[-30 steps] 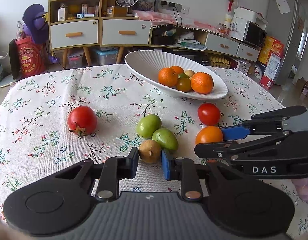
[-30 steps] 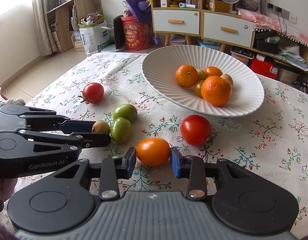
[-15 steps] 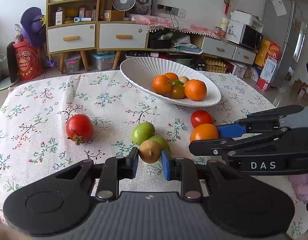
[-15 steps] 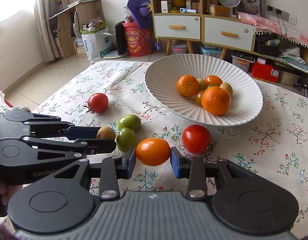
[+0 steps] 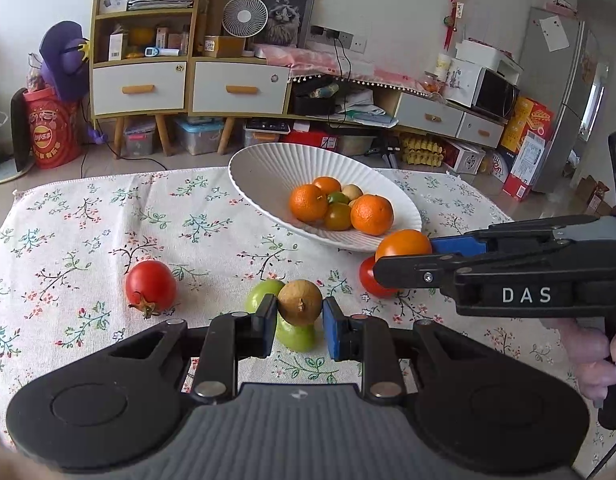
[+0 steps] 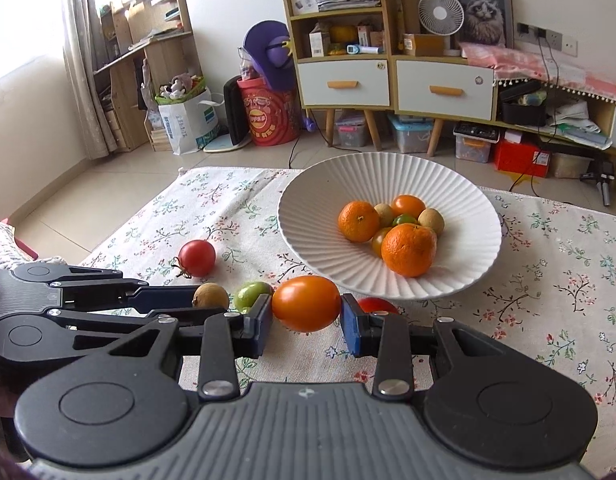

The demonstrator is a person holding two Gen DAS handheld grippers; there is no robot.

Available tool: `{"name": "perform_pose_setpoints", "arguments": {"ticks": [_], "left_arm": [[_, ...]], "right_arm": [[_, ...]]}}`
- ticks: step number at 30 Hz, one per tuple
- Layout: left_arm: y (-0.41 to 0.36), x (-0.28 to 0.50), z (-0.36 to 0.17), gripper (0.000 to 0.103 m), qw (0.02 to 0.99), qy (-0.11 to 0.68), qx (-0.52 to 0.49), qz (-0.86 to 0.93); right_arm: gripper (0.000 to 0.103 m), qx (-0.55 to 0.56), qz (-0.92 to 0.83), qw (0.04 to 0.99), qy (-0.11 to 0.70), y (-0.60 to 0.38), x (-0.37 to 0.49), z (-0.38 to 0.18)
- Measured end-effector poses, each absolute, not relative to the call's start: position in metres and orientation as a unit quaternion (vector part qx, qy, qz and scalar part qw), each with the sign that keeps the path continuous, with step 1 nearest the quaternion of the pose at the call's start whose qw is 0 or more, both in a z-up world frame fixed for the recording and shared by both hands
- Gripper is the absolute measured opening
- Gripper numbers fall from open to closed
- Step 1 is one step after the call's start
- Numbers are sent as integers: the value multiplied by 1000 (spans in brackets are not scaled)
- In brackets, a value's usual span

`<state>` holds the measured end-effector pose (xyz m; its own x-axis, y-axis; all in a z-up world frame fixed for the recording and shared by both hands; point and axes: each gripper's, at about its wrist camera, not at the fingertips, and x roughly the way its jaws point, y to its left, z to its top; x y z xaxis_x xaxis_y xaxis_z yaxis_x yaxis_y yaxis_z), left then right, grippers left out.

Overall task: Organize fruits
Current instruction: 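Carry the kiwi with the left gripper while the right gripper carries the tomato over the bowl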

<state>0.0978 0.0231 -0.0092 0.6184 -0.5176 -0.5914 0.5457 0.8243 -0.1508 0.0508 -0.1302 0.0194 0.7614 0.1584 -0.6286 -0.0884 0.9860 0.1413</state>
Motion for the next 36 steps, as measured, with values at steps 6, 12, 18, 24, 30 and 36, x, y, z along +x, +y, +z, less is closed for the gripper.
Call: {"name": "perform_pose_setpoints", "arguments": {"ticks": [6, 12, 18, 24, 30, 36], "left_arm": [[17, 99, 0, 18, 900, 312, 17, -303], [8, 101, 10, 18, 902, 303, 6, -309], [-8, 108, 13, 18, 903, 297, 10, -311], [-26, 122, 10, 18, 901, 301, 32, -309], [-43, 135, 1, 18, 896, 311, 63, -310], [-55, 145, -7, 18, 895, 316, 90, -300]], "right_arm": [[33, 64, 55, 942, 324, -139, 53, 27], [33, 82, 32, 947, 308, -156, 58, 35], [33, 112, 4, 948, 299, -180, 66, 37], [33, 132, -11, 941, 312, -194, 76, 28], [33, 138, -19, 933, 333, -202, 87, 17], [33, 135, -20, 927, 348, -207, 97, 10]]}}
